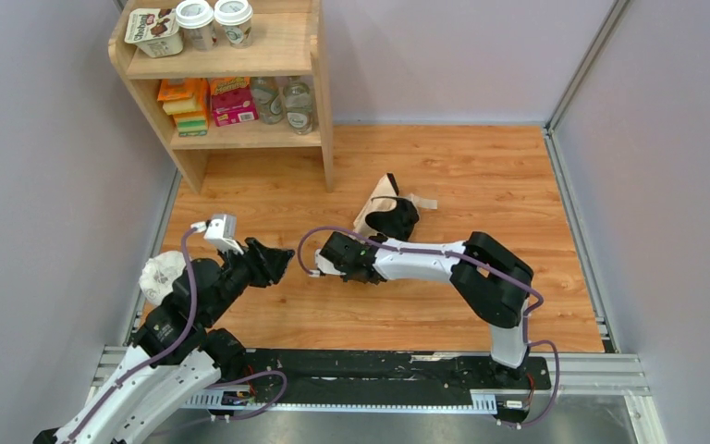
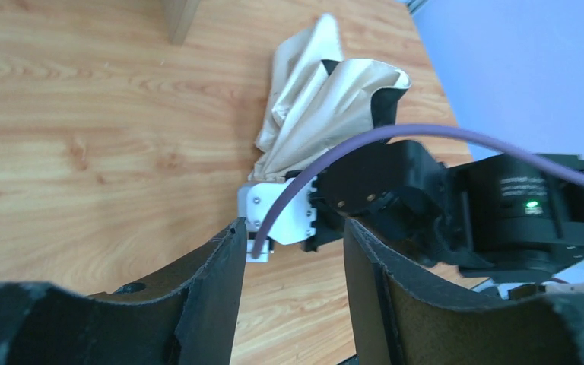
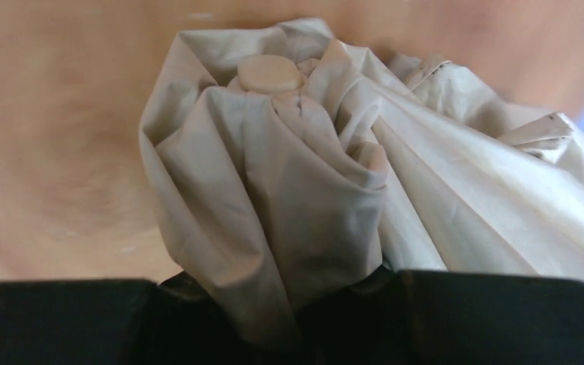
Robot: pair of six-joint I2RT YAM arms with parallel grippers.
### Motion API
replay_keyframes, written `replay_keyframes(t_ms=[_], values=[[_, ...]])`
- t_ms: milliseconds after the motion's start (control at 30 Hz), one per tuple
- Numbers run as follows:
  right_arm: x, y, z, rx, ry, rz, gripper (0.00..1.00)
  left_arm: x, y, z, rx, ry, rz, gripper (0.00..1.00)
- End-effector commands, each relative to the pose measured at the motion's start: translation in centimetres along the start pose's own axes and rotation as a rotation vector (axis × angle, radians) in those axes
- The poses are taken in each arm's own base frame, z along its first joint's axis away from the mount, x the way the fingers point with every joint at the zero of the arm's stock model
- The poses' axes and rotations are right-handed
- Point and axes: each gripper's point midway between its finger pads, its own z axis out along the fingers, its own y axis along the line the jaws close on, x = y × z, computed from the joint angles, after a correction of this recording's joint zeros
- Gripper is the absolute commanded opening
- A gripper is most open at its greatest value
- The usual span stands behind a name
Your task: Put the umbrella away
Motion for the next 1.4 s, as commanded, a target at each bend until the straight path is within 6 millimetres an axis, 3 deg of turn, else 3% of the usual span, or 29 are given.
replay_keyframes(t_ms=[0, 167, 333, 433, 600, 633, 667, 733, 867, 1033, 1233, 1367], values=[[-0.6, 7.2, -2.3, -0.439, -0.096, 0.075, 0.0, 1.7, 1.6, 0.0, -0.056, 0.018, -0.074, 0.57], [-2.0, 12.7, -2.7, -0.819, -0.15, 0.18, 0.0, 3.1, 3.0, 0.3, -0.137, 0.049, -0.165, 0.54], [-2.8, 14.8, -2.0, -0.996, -0.173, 0.286, 0.0, 5.7, 3.5, 1.2, -0.216, 0.161, -0.265, 0.54], [-3.0, 14.8, -1.9, -1.074, -0.208, 0.344, 0.0, 8.6, 4.1, 1.8, -0.302, 0.265, -0.392, 0.59], [-2.9, 14.8, -1.5, -1.168, -0.21, 0.397, 0.0, 11.2, 1.8, 5.4, -0.217, 0.314, -0.637, 0.77], [-2.9, 14.8, -1.4, -1.181, -0.21, 0.405, 0.0, 12.2, 1.4, 6.1, -0.201, 0.351, -0.671, 0.78], [-2.8, 15.0, -1.2, -1.19, -0.209, 0.409, 0.0, 11.8, 0.2, 7.1, -0.129, 0.332, -0.722, 0.78], [-2.6, 14.9, -0.9, -1.206, -0.204, 0.43, 0.0, 13.7, 0.8, 8.4, -0.177, 0.386, -0.764, 0.79], [-3.0, 14.3, -0.9, -1.21, -0.217, 0.461, 0.0, 13.9, 1.6, 9.9, -0.191, 0.346, -0.764, 0.79], [-3.1, 13.0, -0.9, -1.175, -0.237, 0.493, 0.0, 13.9, 2.9, 10.5, -0.212, 0.256, -0.86, 0.8], [-3.4, 12.0, -0.4, -1.123, -0.243, 0.506, 0.0, 16.3, 3.8, 9.8, -0.321, 0.337, -0.978, 0.8], [-3.4, 11.9, 0.0, -1.113, -0.235, 0.508, 0.0, 15.5, 3.7, 9.3, -0.322, 0.316, -1.004, 0.8]])
